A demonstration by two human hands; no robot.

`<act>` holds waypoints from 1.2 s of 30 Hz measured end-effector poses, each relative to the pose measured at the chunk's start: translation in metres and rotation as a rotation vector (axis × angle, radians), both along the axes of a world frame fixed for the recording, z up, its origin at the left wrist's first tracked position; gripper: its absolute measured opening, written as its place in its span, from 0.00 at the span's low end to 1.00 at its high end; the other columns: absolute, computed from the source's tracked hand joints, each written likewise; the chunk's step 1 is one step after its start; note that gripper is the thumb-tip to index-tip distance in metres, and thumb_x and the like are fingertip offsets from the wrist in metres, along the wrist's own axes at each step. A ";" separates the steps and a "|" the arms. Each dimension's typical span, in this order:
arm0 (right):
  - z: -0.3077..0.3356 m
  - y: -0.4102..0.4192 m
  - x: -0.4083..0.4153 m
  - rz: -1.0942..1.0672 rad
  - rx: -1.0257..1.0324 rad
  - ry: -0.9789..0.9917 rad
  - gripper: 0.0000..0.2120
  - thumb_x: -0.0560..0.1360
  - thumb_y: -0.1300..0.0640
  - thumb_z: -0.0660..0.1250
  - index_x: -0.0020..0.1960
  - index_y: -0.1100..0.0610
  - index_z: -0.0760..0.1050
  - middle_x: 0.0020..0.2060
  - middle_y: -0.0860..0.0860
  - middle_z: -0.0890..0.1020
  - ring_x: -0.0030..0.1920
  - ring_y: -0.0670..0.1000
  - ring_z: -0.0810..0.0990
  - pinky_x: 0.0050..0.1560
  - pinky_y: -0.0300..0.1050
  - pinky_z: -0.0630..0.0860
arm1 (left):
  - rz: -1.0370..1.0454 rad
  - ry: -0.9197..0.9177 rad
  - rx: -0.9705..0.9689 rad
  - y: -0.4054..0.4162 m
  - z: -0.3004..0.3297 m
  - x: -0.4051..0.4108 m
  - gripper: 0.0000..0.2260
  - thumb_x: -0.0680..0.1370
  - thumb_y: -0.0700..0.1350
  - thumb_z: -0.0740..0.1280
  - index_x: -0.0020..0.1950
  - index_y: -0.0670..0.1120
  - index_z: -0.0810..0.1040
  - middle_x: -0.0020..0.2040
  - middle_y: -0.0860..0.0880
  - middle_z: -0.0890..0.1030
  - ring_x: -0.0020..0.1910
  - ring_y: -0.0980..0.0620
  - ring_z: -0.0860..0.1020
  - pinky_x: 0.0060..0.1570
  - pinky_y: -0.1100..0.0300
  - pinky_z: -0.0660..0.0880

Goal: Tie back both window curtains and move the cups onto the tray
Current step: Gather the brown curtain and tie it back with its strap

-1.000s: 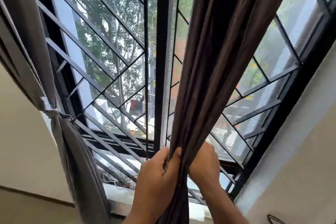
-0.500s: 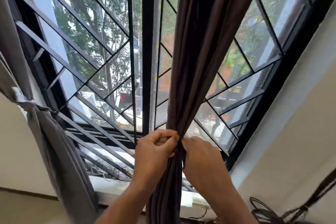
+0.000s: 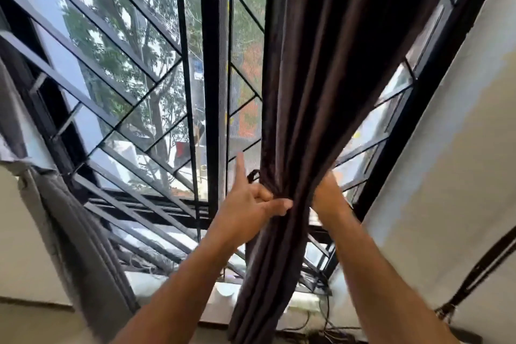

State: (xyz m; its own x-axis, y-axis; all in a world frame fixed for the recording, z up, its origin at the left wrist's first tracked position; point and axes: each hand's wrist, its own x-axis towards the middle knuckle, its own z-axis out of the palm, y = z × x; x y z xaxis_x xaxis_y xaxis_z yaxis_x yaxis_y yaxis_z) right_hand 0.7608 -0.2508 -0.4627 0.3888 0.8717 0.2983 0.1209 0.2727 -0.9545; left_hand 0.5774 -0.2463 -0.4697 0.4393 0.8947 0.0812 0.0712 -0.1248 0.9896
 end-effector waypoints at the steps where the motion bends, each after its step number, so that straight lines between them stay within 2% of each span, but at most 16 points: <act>1: -0.004 0.003 -0.013 0.016 0.000 -0.139 0.06 0.73 0.50 0.69 0.47 0.51 0.82 0.37 0.47 0.86 0.41 0.49 0.82 0.44 0.49 0.81 | -0.076 -0.004 -0.004 0.004 0.006 0.003 0.50 0.72 0.41 0.83 0.88 0.54 0.58 0.40 0.42 0.81 0.40 0.49 0.80 0.50 0.48 0.77; 3: -0.012 0.008 -0.030 0.047 -0.026 -0.125 0.08 0.69 0.45 0.69 0.41 0.48 0.83 0.33 0.46 0.85 0.36 0.48 0.82 0.38 0.46 0.79 | -0.172 -0.045 0.026 0.010 0.013 0.001 0.37 0.70 0.37 0.79 0.78 0.52 0.74 0.40 0.43 0.75 0.41 0.46 0.74 0.48 0.45 0.72; 6: -0.020 0.012 -0.029 0.140 -0.131 0.164 0.09 0.63 0.45 0.73 0.36 0.50 0.83 0.29 0.52 0.83 0.34 0.56 0.82 0.39 0.52 0.78 | -0.315 -0.087 -0.014 0.014 0.009 -0.009 0.33 0.73 0.34 0.82 0.75 0.53 0.77 0.40 0.45 0.74 0.41 0.46 0.74 0.46 0.49 0.74; 8: -0.025 0.015 -0.024 0.121 -0.118 0.083 0.13 0.65 0.46 0.74 0.45 0.52 0.81 0.32 0.52 0.84 0.35 0.58 0.84 0.36 0.51 0.81 | -0.314 -0.094 -0.017 0.011 0.002 -0.007 0.33 0.73 0.37 0.83 0.74 0.54 0.77 0.38 0.48 0.77 0.40 0.49 0.78 0.45 0.53 0.78; 10: -0.022 0.018 -0.020 0.091 -0.060 -0.075 0.23 0.70 0.45 0.72 0.58 0.58 0.76 0.36 0.46 0.86 0.38 0.49 0.87 0.37 0.45 0.84 | -0.200 -0.118 -0.022 0.007 -0.003 0.001 0.31 0.72 0.40 0.84 0.71 0.52 0.78 0.42 0.36 0.80 0.45 0.44 0.81 0.56 0.39 0.82; 12: -0.017 0.017 -0.016 0.082 -0.019 -0.173 0.24 0.72 0.47 0.71 0.61 0.61 0.77 0.41 0.48 0.87 0.42 0.46 0.86 0.42 0.47 0.86 | -0.176 -0.209 -0.053 0.002 -0.007 0.005 0.27 0.74 0.39 0.83 0.71 0.49 0.78 0.47 0.29 0.81 0.49 0.40 0.83 0.64 0.31 0.80; 15: -0.015 0.014 -0.003 0.193 -0.055 -0.241 0.25 0.71 0.48 0.74 0.60 0.64 0.80 0.53 0.68 0.84 0.42 0.54 0.86 0.40 0.56 0.85 | -0.111 -0.254 -0.043 -0.003 -0.011 0.005 0.16 0.79 0.39 0.78 0.65 0.46 0.81 0.42 0.47 0.84 0.44 0.46 0.83 0.51 0.49 0.83; 17: -0.016 0.012 0.006 0.426 -0.079 -0.012 0.29 0.79 0.41 0.71 0.66 0.65 0.80 0.60 0.69 0.85 0.49 0.58 0.88 0.48 0.59 0.86 | -0.110 -0.224 -0.047 -0.003 -0.009 -0.001 0.09 0.81 0.39 0.75 0.59 0.49 0.84 0.40 0.53 0.83 0.40 0.51 0.83 0.46 0.56 0.81; 19: -0.012 0.008 0.013 0.699 -0.109 0.373 0.31 0.85 0.36 0.63 0.68 0.62 0.84 0.64 0.65 0.87 0.60 0.59 0.88 0.61 0.56 0.86 | -0.200 -0.199 -0.086 -0.003 -0.002 -0.009 0.10 0.82 0.37 0.74 0.55 0.52 0.86 0.41 0.52 0.83 0.39 0.53 0.83 0.45 0.58 0.82; 20: -0.010 0.007 0.014 0.793 -0.138 0.438 0.29 0.84 0.37 0.66 0.68 0.61 0.85 0.63 0.63 0.88 0.61 0.58 0.88 0.62 0.53 0.86 | -0.261 -0.191 -0.114 -0.003 0.002 -0.014 0.11 0.81 0.36 0.74 0.54 0.53 0.86 0.42 0.50 0.83 0.40 0.54 0.83 0.44 0.59 0.82; 24: -0.005 0.006 0.000 0.878 -0.201 -0.110 0.11 0.79 0.54 0.76 0.59 0.55 0.89 0.52 0.52 0.91 0.52 0.50 0.90 0.53 0.47 0.87 | -0.310 -0.157 -0.182 -0.001 0.013 -0.031 0.13 0.79 0.36 0.73 0.50 0.55 0.89 0.40 0.49 0.81 0.36 0.54 0.80 0.38 0.62 0.80; 25: 0.001 0.005 -0.003 0.892 -0.200 -0.205 0.07 0.80 0.58 0.73 0.56 0.55 0.88 0.49 0.50 0.91 0.49 0.49 0.90 0.51 0.47 0.87 | -0.284 -0.143 -0.191 -0.001 0.015 -0.034 0.13 0.79 0.37 0.73 0.49 0.55 0.89 0.40 0.50 0.82 0.35 0.53 0.80 0.37 0.62 0.80; 28: 0.017 0.001 -0.010 0.967 -0.190 -0.384 0.12 0.83 0.68 0.64 0.55 0.58 0.85 0.44 0.51 0.87 0.46 0.51 0.87 0.47 0.47 0.85 | -0.200 -0.139 -0.183 -0.006 0.015 -0.040 0.11 0.82 0.37 0.73 0.51 0.54 0.89 0.39 0.52 0.84 0.35 0.53 0.83 0.35 0.62 0.80; 31: 0.015 -0.005 -0.013 0.633 -0.234 -0.641 0.08 0.79 0.60 0.68 0.52 0.52 0.85 0.46 0.50 0.89 0.50 0.56 0.89 0.54 0.64 0.86 | -0.113 -0.106 -0.114 -0.012 0.015 -0.037 0.08 0.84 0.35 0.71 0.59 0.45 0.87 0.41 0.47 0.83 0.36 0.52 0.82 0.36 0.61 0.79; 33: 0.010 -0.012 -0.015 0.385 -0.273 -0.756 0.08 0.76 0.56 0.67 0.52 0.49 0.84 0.48 0.49 0.90 0.53 0.54 0.88 0.57 0.61 0.85 | -0.054 -0.067 -0.054 -0.015 0.015 -0.034 0.08 0.85 0.34 0.70 0.61 0.42 0.85 0.43 0.43 0.82 0.36 0.53 0.81 0.36 0.61 0.78; 36: 0.009 -0.030 -0.026 0.223 -0.268 -0.861 0.02 0.77 0.53 0.67 0.49 0.49 0.77 0.47 0.50 0.88 0.51 0.57 0.86 0.50 0.56 0.84 | -0.020 -0.068 0.011 -0.021 0.014 -0.035 0.06 0.84 0.35 0.72 0.61 0.40 0.85 0.49 0.31 0.85 0.36 0.53 0.80 0.37 0.63 0.78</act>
